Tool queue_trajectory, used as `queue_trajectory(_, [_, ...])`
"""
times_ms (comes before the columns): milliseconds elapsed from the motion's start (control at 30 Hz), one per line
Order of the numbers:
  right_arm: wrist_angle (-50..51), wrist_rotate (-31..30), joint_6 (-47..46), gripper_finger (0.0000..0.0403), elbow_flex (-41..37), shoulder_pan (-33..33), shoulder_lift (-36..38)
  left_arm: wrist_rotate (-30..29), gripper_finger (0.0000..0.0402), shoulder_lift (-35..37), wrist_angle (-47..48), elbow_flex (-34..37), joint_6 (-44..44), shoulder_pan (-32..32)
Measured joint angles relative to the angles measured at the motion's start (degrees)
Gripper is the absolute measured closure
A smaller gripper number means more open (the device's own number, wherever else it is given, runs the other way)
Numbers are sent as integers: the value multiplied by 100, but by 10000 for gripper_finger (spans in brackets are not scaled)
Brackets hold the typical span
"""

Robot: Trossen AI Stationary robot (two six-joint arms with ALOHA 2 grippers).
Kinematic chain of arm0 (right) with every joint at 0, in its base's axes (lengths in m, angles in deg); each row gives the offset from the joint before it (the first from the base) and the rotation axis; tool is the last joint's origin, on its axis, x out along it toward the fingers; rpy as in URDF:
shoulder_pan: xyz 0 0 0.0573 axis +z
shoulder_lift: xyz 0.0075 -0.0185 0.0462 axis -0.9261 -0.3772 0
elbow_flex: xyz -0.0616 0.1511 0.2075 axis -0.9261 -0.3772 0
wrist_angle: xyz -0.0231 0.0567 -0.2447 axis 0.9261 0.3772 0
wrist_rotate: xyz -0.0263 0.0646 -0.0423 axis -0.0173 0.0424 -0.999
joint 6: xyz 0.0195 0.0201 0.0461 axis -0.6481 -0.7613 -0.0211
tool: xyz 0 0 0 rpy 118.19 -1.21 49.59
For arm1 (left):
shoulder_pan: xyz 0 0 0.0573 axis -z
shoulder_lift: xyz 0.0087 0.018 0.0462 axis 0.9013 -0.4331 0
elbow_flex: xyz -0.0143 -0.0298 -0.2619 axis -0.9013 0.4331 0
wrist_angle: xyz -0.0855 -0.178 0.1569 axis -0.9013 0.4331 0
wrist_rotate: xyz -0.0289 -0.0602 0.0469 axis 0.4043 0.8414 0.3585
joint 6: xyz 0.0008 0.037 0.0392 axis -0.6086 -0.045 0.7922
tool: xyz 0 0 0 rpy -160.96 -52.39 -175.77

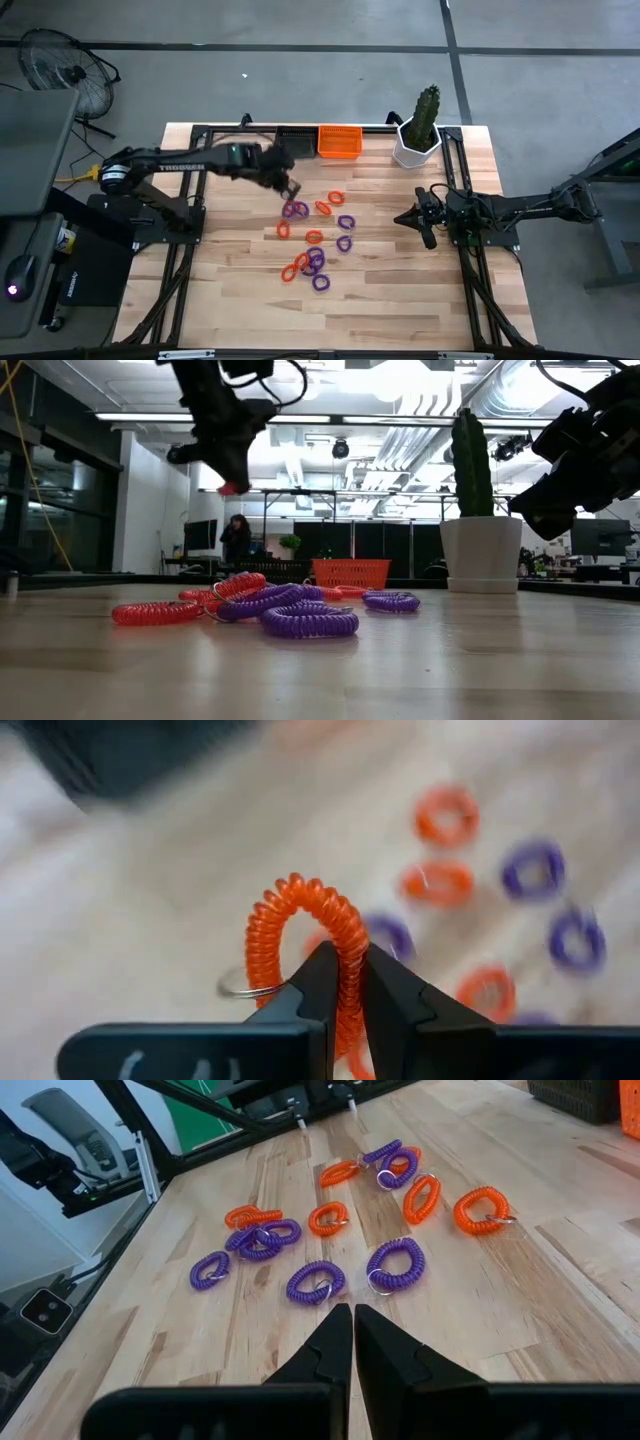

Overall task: Sort spring keychains into baskets
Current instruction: Put the orange spring keychain into the black basket

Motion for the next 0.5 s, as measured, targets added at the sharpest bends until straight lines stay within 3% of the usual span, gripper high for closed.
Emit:
queue_trajectory(233, [1,-1,0,391,0,-1,0,1,373,-198,-66,-432,472,-1190])
queue_trajectory(500, [-1,0,0,391,0,-1,0,723,373,-942,-499,-689,800,-2350])
